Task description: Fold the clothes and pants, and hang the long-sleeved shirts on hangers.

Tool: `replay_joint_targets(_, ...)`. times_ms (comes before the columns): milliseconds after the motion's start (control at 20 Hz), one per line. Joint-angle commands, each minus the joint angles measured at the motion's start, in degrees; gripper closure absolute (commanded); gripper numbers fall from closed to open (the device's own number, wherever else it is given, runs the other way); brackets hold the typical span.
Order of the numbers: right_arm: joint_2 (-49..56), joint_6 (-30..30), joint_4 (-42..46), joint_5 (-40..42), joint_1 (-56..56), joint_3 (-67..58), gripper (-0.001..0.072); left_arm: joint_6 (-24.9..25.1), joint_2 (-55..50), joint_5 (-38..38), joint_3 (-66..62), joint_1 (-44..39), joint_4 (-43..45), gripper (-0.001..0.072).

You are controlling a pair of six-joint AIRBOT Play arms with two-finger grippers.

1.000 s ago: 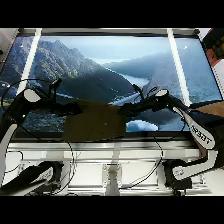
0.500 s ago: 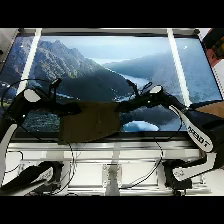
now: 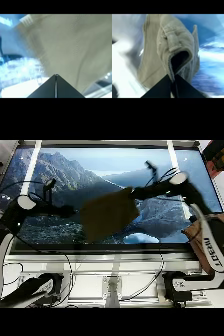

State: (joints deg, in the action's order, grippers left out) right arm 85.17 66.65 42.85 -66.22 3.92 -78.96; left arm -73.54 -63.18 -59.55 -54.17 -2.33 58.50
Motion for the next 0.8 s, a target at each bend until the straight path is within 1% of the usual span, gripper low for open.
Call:
replay_joint_targets(0, -6.27, 10.78, 12.7, -0.55, -10.32, -5.64, 0.0686, 0.92, 1.62, 0.48, -4.46, 0.04, 0.04, 0.0683)
replay_joint_targets(250, -15.21, 22.23, 28.37, -4.87, -28.81, -9.7, 0.0686, 0.92, 5.49, 0.61, -5.81, 0.04, 0.07, 0.0683)
replay_joint_targets(400, -18.97, 23.3, 37.57, -9.01, -39.52, -11.61, 0.0685, 0.94, 7.34, 0.61, -5.81, 0.04, 0.09, 0.0683)
replay_joint_targets(450, -19.89, 24.72, 41.24, -11.1, -43.06, -12.33, 0.0686, 0.94, 7.76, 0.63, -5.81, 0.04, 0.11, 0.0683)
replay_joint_targets(550, -21.0, 27.45, 48.24, -17.49, -49.7, -13.25, 0.0685, 0.96, 8.26, 0.68, -5.79, 0.04, 0.26, 0.0683)
replay_joint_targets(600, -21.14, 27.43, 50.99, -21.57, -53.0, -13.27, 0.0685, 0.96, 8.28, 0.66, -5.79, 0.04, 0.26, 0.0682)
replay_joint_targets(650, -21.03, 27.43, 52.65, -24.2, -55.95, -13.25, 0.0685, 0.96, 8.26, 0.66, -5.79, 0.04, 0.26, 0.0682)
replay_joint_targets(750, -20.81, 27.39, 53.83, -25.83, -61.4, -13.25, 0.0685, 0.96, 8.26, 0.66, -5.79, 0.04, 0.26, 0.0682)
